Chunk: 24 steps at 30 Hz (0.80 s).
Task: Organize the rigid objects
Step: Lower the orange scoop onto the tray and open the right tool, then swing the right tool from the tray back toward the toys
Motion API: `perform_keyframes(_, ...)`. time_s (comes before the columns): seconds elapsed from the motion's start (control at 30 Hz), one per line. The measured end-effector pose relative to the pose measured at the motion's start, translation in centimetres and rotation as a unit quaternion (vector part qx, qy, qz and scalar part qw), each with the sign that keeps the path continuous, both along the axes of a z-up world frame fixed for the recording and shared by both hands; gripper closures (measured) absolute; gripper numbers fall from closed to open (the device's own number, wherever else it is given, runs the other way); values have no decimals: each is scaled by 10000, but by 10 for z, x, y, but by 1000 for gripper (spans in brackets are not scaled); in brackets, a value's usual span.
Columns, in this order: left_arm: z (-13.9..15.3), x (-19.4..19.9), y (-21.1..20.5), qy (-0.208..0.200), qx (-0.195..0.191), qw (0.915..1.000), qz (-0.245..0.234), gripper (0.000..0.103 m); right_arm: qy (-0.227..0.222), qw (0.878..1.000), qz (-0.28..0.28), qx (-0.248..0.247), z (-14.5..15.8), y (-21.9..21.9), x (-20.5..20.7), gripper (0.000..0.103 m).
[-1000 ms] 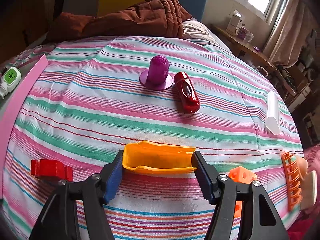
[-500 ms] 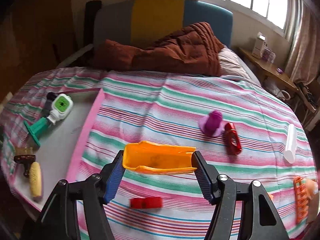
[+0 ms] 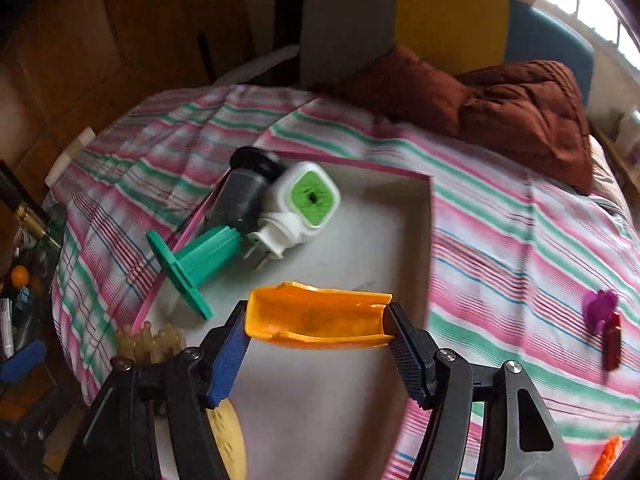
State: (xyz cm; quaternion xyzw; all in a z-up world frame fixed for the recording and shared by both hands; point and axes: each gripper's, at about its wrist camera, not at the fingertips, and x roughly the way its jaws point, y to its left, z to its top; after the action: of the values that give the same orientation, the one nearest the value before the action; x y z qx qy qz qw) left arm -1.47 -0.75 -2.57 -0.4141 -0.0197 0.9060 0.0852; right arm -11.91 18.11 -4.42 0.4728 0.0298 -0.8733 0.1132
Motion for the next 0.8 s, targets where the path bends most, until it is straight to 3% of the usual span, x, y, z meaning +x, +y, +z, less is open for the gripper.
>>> perform_keyframes(0.3,-8,-6,-6,-106,17,9999,87,40,-367,9993,30,20,-25,-23,-32,34)
perform_keyframes(0.43,-7,-6,-5,-92,7,9999,74,40,-230,9997,24,-68,-20,-18,-26,25)
perform_keyframes(0.8,9,2,4,161,-79,9998,-57,40,346,9979,-366,-398,21,34,14,22)
